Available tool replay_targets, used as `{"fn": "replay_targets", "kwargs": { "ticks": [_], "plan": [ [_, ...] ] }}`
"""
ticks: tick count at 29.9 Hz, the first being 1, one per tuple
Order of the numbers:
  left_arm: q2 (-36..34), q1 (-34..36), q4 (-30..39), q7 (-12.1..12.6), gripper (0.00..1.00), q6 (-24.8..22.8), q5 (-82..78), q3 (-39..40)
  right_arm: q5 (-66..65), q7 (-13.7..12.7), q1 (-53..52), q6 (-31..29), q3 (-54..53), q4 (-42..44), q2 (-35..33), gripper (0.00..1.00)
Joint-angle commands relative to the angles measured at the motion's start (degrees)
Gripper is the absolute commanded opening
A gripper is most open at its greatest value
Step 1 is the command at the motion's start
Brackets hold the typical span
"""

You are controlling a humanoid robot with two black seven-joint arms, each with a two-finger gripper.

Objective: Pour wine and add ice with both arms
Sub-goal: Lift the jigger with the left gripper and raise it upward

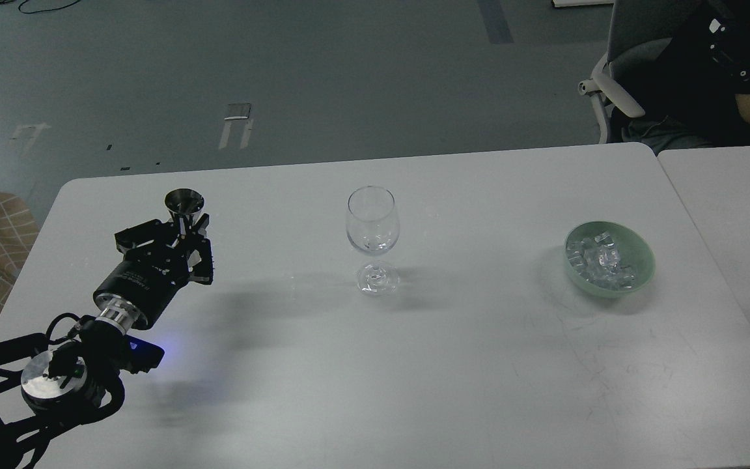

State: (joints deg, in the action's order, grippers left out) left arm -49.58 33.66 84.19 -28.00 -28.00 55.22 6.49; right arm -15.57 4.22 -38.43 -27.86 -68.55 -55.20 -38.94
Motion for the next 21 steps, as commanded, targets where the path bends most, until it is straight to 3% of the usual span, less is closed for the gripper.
{"fn": "replay_targets", "kwargs": {
  "ticks": [1, 12, 21],
  "plan": [
    [0.4, 0.4, 0.4, 0.0, 0.14, 0.0, -0.1, -0.1, -0.1, 0.0, 0.0, 0.0, 0.0, 0.0, 0.0, 1.0],
    [1.8, 3.2, 0.6, 0.0, 0.15, 0.0, -2.2, -0.6, 0.0, 0.0, 0.0, 0.0, -0.1, 0.0, 0.0, 1.0],
    [2.0, 7.9, 1.6, 0.0, 0.14, 0.0, -3.8, -5.8, 0.0, 0.1, 0.2, 0.0, -0.2, 0.0, 0.0, 1.0]
  ]
}}
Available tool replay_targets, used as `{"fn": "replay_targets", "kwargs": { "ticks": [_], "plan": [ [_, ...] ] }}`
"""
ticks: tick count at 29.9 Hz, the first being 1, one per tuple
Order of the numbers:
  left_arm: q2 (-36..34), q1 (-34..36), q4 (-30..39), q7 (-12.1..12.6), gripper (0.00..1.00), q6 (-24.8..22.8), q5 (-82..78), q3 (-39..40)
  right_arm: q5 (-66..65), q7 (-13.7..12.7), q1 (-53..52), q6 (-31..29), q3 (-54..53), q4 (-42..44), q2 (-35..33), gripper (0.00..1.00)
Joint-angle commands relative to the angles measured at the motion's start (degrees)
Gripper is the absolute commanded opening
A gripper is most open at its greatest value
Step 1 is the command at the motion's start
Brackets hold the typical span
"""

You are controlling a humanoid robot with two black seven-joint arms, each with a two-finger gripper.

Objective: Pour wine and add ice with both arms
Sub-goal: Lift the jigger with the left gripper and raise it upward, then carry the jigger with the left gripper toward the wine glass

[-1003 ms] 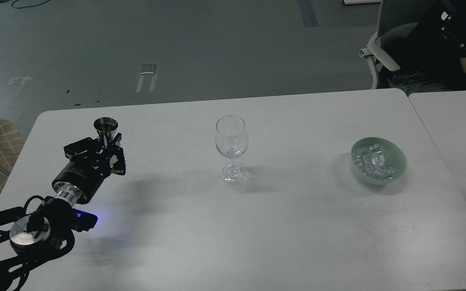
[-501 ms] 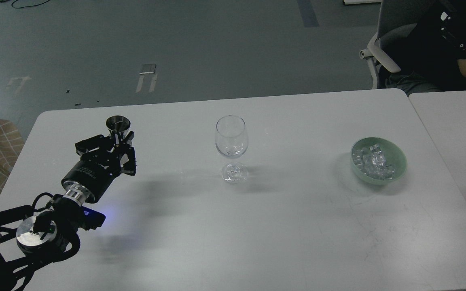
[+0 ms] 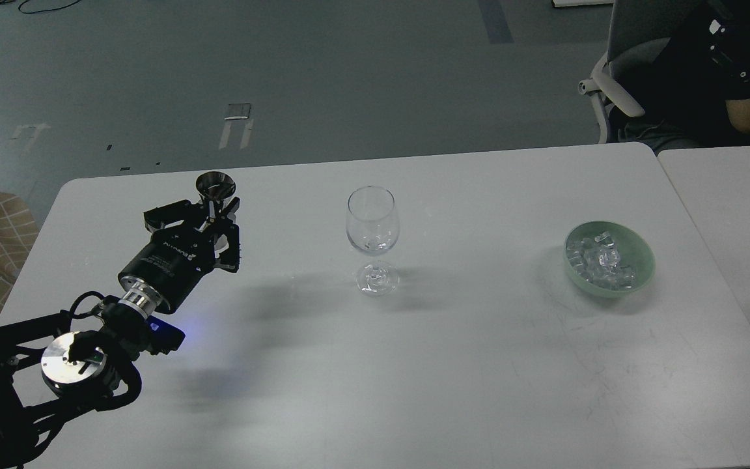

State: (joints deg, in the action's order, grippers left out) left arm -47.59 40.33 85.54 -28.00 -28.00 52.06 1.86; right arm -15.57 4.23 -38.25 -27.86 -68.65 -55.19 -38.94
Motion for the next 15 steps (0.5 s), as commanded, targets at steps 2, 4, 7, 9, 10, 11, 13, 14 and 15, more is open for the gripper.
{"fn": "replay_targets", "kwargs": {
  "ticks": [2, 4, 7, 9, 10, 11, 13, 14, 15],
  "plan": [
    [0.0, 1.9, 0.7, 0.0, 0.14, 0.0, -0.6, -1.3, 0.0, 0.1, 0.0, 0.0, -0.1, 0.0, 0.0, 1.0],
    [0.1, 2.6, 0.9, 0.0, 0.14, 0.0, -0.6, -1.4, 0.0, 0.1, 0.0, 0.0, -0.1, 0.0, 0.0, 1.0],
    [0.8, 3.9, 1.3, 0.0, 0.15, 0.0, -0.7, -2.0, 0.0, 0.1, 0.0, 0.0, -0.1, 0.0, 0.0, 1.0],
    [0.9, 4.9, 1.4, 0.0, 0.14, 0.0, -0.7, -3.1, 0.0, 0.1, 0.0, 0.0, -0.1, 0.0, 0.0, 1.0],
    [1.2, 6.2, 1.4, 0.0, 0.15, 0.0, -0.7, -4.2, 0.0, 0.1, 0.0, 0.0, -0.1, 0.0, 0.0, 1.0],
    [1.5, 6.7, 1.4, 0.0, 0.15, 0.0, -0.7, -4.8, 0.0, 0.1, 0.0, 0.0, -0.1, 0.0, 0.0, 1.0],
    [2.2, 8.5, 1.4, 0.0, 0.15, 0.0, -0.7, -6.5, 0.0, 0.1, 0.0, 0.0, -0.1, 0.0, 0.0, 1.0],
    [2.3, 9.0, 1.4, 0.0, 0.14, 0.0, -0.7, -6.9, 0.0, 0.1, 0.0, 0.0, -0.1, 0.0, 0.0, 1.0],
    [2.3, 9.3, 1.4, 0.0, 0.15, 0.0, -0.7, -7.1, 0.0, 0.1, 0.0, 0.0, -0.1, 0.0, 0.0, 1.0]
  ]
}}
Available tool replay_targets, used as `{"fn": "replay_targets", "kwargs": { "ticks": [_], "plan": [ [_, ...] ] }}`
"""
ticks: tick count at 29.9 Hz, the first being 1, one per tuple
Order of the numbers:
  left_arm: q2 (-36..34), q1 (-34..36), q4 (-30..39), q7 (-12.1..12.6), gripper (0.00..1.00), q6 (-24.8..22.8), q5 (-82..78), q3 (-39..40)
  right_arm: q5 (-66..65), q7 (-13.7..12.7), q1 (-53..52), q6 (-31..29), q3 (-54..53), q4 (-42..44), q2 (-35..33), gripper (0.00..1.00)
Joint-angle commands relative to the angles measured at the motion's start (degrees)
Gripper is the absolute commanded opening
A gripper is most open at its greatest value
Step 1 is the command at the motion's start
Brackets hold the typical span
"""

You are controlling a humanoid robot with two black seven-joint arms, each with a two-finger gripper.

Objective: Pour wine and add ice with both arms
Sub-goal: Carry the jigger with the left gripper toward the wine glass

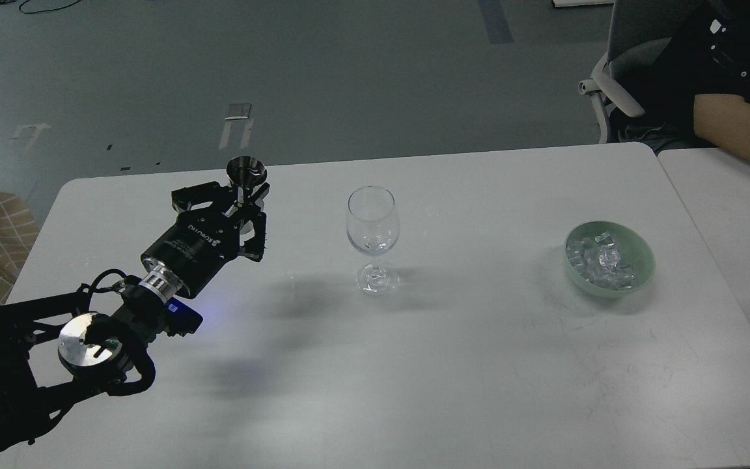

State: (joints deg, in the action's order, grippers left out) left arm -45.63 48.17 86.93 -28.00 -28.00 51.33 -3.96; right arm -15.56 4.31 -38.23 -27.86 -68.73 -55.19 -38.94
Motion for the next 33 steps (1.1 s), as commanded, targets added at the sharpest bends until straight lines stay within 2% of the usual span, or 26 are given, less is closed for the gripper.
{"fn": "replay_targets", "kwargs": {
  "ticks": [1, 24, 33],
  "plan": [
    [0.6, 2.3, 0.0, 0.0, 0.15, 0.0, 0.0, -1.7, 0.0, 0.0, 0.0, 0.0, 0.0, 0.0, 0.0, 1.0],
    [6.2, 15.7, -0.4, 0.0, 0.15, 0.0, 0.2, -17.4, 0.0, 0.0, 1.0, -0.1, -0.6, -0.2, 0.0, 1.0],
    [7.2, 17.1, -0.4, 0.0, 0.15, 0.0, 0.8, -20.0, 0.1, 0.0, 1.1, -0.1, -0.8, -0.2, 0.0, 1.0]
  ]
}}
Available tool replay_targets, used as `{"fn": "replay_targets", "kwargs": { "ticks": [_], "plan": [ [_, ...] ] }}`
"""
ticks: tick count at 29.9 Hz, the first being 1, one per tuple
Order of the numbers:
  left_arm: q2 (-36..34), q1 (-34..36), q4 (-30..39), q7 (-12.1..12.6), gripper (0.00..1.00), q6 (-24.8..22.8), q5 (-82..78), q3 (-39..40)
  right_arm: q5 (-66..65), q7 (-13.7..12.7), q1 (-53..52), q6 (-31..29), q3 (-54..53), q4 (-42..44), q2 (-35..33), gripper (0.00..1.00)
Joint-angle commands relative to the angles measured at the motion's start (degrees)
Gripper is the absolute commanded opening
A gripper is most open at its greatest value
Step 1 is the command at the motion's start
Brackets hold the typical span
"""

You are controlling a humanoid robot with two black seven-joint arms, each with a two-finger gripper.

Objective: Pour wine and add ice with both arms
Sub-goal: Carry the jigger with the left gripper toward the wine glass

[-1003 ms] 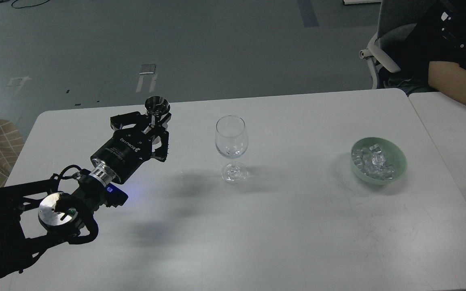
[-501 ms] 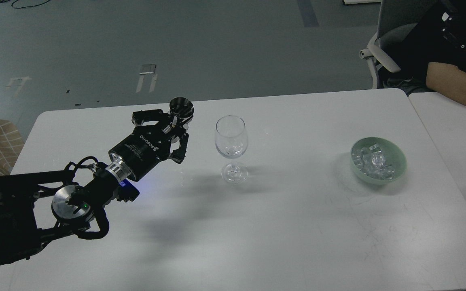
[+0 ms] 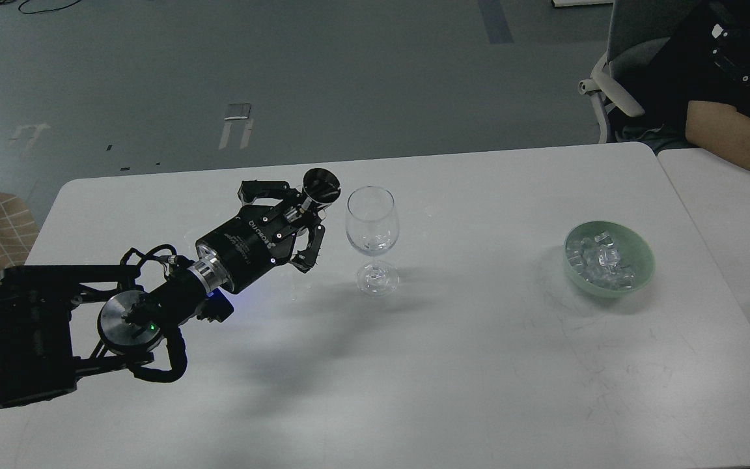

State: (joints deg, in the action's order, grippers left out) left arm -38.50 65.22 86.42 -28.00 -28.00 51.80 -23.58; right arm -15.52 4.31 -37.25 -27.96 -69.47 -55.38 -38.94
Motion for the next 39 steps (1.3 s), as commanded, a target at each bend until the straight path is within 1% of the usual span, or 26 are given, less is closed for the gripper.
{"fn": "replay_targets", "kwargs": {
  "ticks": [1, 14, 22, 33, 39],
  "plan": [
    [0.1, 0.1, 0.2, 0.0, 0.15, 0.0, 0.3, -0.6, 0.0, 0.0, 0.1, 0.0, -0.1, 0.0, 0.0, 1.0],
    [-0.4, 0.3, 1.7, 0.0, 0.15, 0.0, 0.6, -3.8, 0.0, 0.0, 0.1, 0.0, -0.1, 0.1, 0.0, 1.0],
    [-0.2, 2.0, 1.7, 0.0, 0.15, 0.0, 0.6, -6.2, 0.0, 0.0, 0.3, 0.0, -0.2, 0.1, 0.0, 1.0],
    [-0.7, 1.6, 1.3, 0.0, 0.15, 0.1, 0.9, -5.9, 0.0, 0.0, 0.4, 0.0, -0.2, 0.0, 0.0, 1.0],
    [-0.8, 1.4, 1.3, 0.0, 0.15, 3.1, 2.2, -5.6, 0.0, 0.0, 0.4, 0.0, -0.2, 0.0, 0.0, 1.0]
  ]
}}
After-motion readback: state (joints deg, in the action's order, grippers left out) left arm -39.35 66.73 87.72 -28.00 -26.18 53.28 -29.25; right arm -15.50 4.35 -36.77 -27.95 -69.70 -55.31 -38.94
